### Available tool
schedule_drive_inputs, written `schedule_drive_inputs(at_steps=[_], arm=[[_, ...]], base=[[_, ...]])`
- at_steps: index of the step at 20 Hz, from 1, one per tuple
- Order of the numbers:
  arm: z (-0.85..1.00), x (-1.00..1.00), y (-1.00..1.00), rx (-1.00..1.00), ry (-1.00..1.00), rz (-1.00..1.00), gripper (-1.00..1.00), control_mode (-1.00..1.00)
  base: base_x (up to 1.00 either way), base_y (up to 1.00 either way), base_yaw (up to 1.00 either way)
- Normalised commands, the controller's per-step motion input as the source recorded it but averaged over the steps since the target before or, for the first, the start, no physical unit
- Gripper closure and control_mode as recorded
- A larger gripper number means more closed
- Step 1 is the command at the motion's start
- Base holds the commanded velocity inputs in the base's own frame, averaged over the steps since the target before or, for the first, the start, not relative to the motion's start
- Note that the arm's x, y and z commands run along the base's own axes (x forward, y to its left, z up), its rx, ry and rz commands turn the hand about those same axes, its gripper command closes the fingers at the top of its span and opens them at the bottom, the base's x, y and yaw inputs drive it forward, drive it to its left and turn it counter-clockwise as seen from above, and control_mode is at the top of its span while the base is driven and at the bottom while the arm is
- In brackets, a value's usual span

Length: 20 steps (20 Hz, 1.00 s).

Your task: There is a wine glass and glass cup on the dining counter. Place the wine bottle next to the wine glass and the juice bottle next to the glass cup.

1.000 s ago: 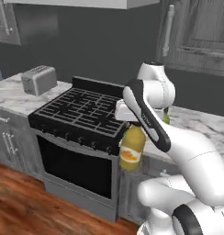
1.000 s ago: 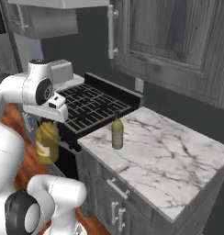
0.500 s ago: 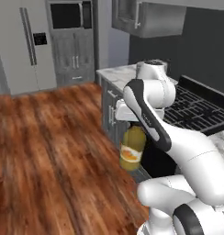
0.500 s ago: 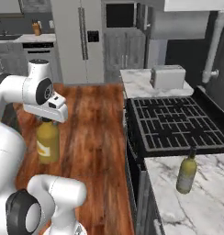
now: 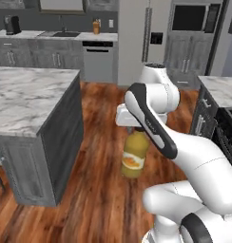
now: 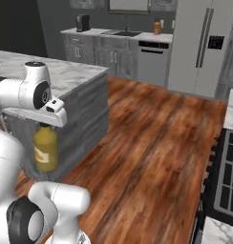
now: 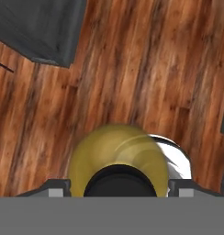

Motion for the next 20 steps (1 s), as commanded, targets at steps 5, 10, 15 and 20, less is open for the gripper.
schedule_drive_inputs(at_steps=[5,10,15,20], arm=[[0.0,0.0,0.0,0.0,0.0,0.0,1.0,1.0],[0.0,0.0,0.0,0.0,0.0,0.0,1.0,1.0],[0.0,0.0,0.0,0.0,0.0,0.0,1.0,1.0],[0.0,0.0,0.0,0.0,0.0,0.0,1.0,1.0]], base=[[0.69,-0.2,0.09],[0.8,-0.22,0.06],[0.81,-0.23,0.07],[0.52,0.02,0.36]])
